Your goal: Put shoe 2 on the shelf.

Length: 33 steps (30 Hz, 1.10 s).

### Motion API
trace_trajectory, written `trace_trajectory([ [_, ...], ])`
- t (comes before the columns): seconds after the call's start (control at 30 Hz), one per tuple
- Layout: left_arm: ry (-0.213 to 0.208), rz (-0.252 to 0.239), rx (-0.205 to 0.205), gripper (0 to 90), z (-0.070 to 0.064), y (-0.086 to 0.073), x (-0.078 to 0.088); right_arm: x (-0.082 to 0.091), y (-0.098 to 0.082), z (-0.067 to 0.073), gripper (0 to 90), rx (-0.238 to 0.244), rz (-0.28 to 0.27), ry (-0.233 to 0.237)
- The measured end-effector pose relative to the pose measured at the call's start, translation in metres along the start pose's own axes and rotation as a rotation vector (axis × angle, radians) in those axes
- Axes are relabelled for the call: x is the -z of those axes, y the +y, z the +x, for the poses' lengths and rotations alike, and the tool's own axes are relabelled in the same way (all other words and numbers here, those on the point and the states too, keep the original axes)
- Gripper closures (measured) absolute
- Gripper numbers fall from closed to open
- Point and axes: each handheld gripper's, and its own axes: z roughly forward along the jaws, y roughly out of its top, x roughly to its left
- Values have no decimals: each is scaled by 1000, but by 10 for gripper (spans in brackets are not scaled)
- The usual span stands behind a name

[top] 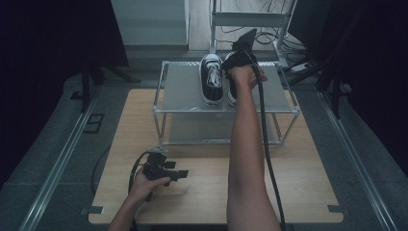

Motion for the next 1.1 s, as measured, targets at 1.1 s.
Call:
trace_trajectory([
  [1.1,14,10,-2,231,-1,0,-3,5,-7,-25,161,46,18,122],
])
